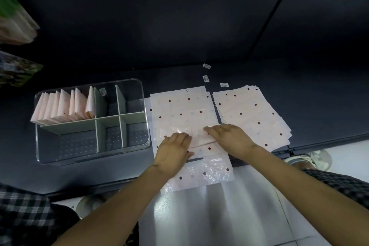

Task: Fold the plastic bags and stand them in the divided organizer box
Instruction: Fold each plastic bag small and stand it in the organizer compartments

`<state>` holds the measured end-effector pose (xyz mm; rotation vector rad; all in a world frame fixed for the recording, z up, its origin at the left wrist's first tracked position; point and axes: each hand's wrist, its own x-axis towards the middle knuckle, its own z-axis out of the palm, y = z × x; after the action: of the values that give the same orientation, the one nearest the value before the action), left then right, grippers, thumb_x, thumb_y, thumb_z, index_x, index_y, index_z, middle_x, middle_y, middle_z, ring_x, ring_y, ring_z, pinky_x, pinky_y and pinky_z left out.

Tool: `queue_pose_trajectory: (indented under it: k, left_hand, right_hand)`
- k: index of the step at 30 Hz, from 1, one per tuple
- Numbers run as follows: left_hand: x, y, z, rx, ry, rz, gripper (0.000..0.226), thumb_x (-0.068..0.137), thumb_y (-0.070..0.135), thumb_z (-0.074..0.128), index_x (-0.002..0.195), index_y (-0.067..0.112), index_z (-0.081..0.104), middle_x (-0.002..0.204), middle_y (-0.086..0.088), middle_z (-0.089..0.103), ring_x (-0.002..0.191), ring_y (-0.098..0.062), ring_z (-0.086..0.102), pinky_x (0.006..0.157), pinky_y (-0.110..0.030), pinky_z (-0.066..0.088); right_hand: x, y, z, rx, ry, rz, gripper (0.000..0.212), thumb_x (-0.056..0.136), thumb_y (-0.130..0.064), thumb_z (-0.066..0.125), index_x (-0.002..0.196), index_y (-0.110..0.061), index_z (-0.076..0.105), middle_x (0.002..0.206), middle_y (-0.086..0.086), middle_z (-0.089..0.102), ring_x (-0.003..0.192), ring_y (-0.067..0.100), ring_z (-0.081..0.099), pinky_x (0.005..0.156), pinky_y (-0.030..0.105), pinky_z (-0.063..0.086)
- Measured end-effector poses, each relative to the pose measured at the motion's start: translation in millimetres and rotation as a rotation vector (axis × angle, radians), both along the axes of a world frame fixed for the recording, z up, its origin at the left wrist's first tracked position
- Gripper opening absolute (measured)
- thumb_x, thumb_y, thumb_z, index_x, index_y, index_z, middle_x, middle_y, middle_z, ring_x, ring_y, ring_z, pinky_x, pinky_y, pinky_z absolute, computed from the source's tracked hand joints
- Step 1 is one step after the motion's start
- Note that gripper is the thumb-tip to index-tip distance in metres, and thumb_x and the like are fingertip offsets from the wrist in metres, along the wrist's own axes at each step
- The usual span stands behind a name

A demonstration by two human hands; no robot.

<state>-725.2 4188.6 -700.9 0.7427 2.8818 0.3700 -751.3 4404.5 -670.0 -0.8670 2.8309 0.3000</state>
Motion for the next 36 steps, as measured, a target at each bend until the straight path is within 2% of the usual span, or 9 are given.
queue_pose_trajectory:
  k: [3,6,9,11,16,20,26,30,36]
  left_hand:
    - [-9,9,9,-0.142,0.037,0.002,0.041,0.096,0.04,0.042,0.132,0.019,0.044,0.129,0.001,0.05,0.115,-0.023,0.049,0.092,-0.034,0.038]
    - [-16,14,28,-0.101,0.056,0.078,0.023,0.098,0.026,0.041,0.11,0.017,0.058,0.11,0.0,0.061,0.1,-0.023,0.055,0.077,-0.032,0.04]
    - [-21,11,59,0.382,-0.18,0.346,0.038,0.099,0.026,0.043,0.063,0.018,0.047,0.064,0.004,0.049,0.064,-0.019,0.046,0.054,-0.028,0.029]
    - [-23,4,85,0.784,-0.441,0.539,0.046,0.098,0.025,0.048,0.054,0.018,0.036,0.053,0.006,0.038,0.053,-0.014,0.036,0.048,-0.024,0.025]
    - [-12,-15,131,1.137,-0.867,0.745,0.03,0.098,0.033,0.048,0.093,0.011,0.067,0.084,-0.004,0.07,0.076,-0.017,0.064,0.075,-0.026,0.053]
    - [0,-32,145,1.214,-0.984,0.863,0.031,0.095,0.036,0.051,0.101,0.008,0.064,0.089,-0.007,0.068,0.084,-0.02,0.063,0.074,-0.03,0.053]
    - [15,-70,154,1.053,-0.544,0.674,0.014,0.08,0.017,0.074,0.086,0.005,0.071,0.069,-0.001,0.061,0.06,-0.016,0.048,0.058,-0.028,0.042]
    - [13,-90,162,0.893,-0.191,0.453,0.021,0.077,0.018,0.076,0.094,0.017,0.065,0.095,0.003,0.06,0.084,-0.011,0.054,0.077,-0.019,0.045]
    - [-10,-133,173,0.739,-0.152,0.202,0.007,0.078,0.017,0.074,0.074,0.022,0.071,0.067,0.01,0.065,0.069,-0.002,0.059,0.069,-0.022,0.046]
  right_hand:
    - [-13,-3,15,-0.116,-0.066,-0.03,0.032,0.088,-0.01,0.045,0.117,-0.014,0.055,0.098,0.005,0.062,0.096,0.025,0.055,0.079,0.032,0.044]
    - [-20,-7,38,-0.545,-0.124,-0.21,0.024,0.087,-0.015,0.057,0.111,-0.018,0.062,0.106,0.001,0.062,0.107,0.017,0.049,0.088,0.027,0.04]
    - [-17,-19,61,-0.991,-0.03,-0.481,0.05,0.088,-0.021,0.062,0.133,-0.026,0.043,0.137,-0.006,0.044,0.121,0.01,0.041,0.096,0.024,0.035]
    - [-6,-32,74,-1.228,-0.131,-0.68,0.061,0.09,-0.032,0.06,0.141,-0.034,0.028,0.139,-0.008,0.04,0.119,0.01,0.046,0.097,0.027,0.039]
    - [35,-67,85,-1.438,-0.472,-0.613,0.057,0.086,-0.021,0.067,0.134,-0.038,0.041,0.097,-0.02,0.065,0.085,-0.004,0.063,0.07,0.008,0.045]
    - [48,-90,95,-1.345,-0.376,-0.581,0.034,0.082,-0.014,0.071,0.108,-0.033,0.063,0.102,-0.019,0.064,0.094,0.002,0.061,0.076,0.01,0.048]
    - [53,-110,113,-1.313,-0.198,-0.613,0.02,0.08,-0.02,0.073,0.078,-0.04,0.068,0.081,-0.012,0.056,0.079,0.007,0.052,0.069,0.011,0.038]
    - [47,-130,127,-1.291,-0.186,-0.605,0.02,0.078,-0.022,0.075,0.069,-0.038,0.067,0.093,-0.011,0.05,0.098,0.007,0.048,0.079,0.012,0.034]
    - [25,-162,151,-1.0,-0.364,-0.34,0.016,0.08,-0.026,0.069,0.071,-0.038,0.063,0.07,-0.011,0.064,0.068,0.003,0.057,0.063,0.022,0.043]
